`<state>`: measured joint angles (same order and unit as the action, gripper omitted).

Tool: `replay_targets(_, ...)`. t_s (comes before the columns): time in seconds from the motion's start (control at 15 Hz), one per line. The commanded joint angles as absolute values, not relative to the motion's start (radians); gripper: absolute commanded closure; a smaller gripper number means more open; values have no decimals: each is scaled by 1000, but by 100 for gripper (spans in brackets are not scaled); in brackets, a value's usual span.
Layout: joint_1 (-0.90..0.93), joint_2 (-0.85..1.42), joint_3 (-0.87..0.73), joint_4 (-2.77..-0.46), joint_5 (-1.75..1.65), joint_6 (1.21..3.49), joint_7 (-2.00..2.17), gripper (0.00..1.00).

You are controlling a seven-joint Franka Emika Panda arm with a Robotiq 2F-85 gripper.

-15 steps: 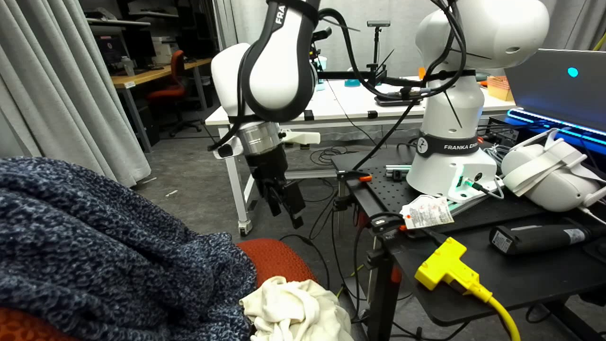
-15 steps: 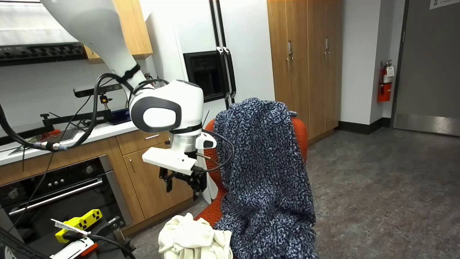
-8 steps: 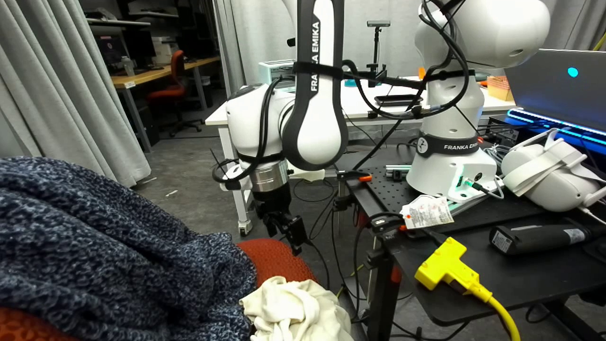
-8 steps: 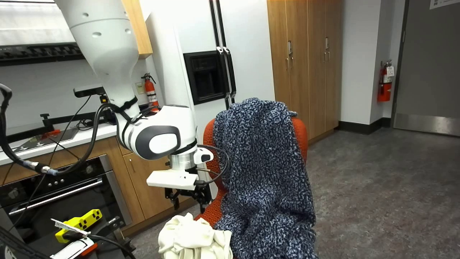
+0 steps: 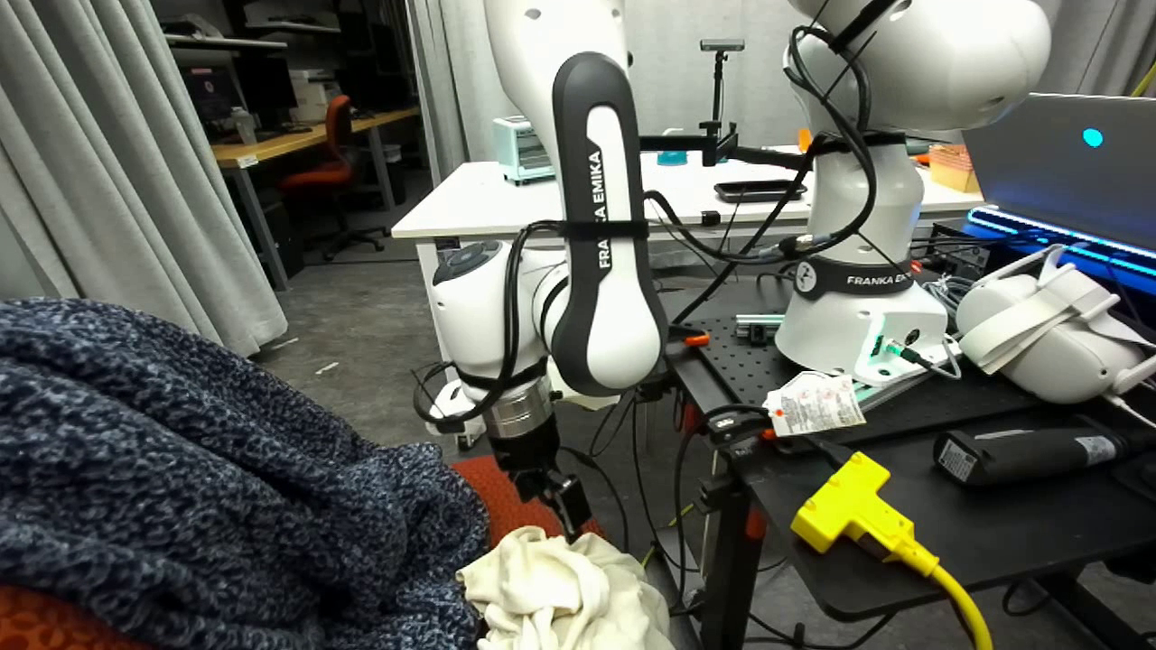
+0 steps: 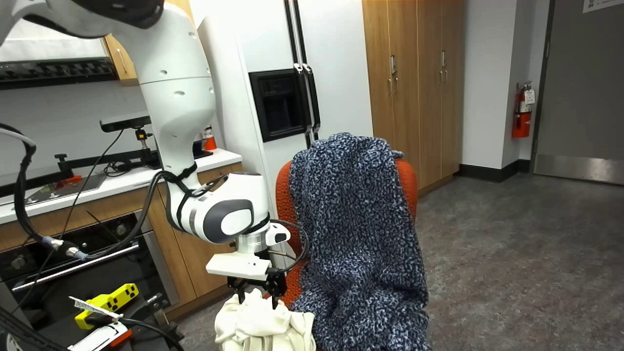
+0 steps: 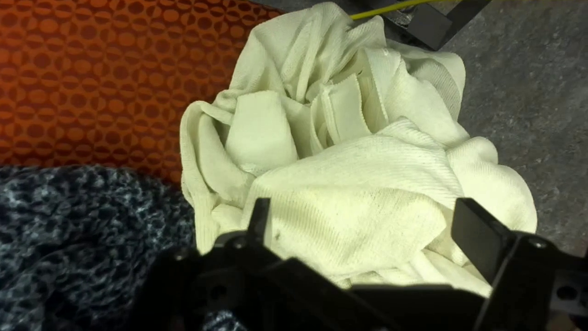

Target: Pick the sweater on the seat and put it on the back of the chair

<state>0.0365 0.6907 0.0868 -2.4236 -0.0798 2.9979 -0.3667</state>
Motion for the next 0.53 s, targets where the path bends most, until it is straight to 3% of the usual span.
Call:
replay_targets(0.0, 36, 800, 112, -2333, -109, 3011, -309, 0)
replay_targets(0.47, 44, 947, 144, -2213, -104, 3007, -273, 0)
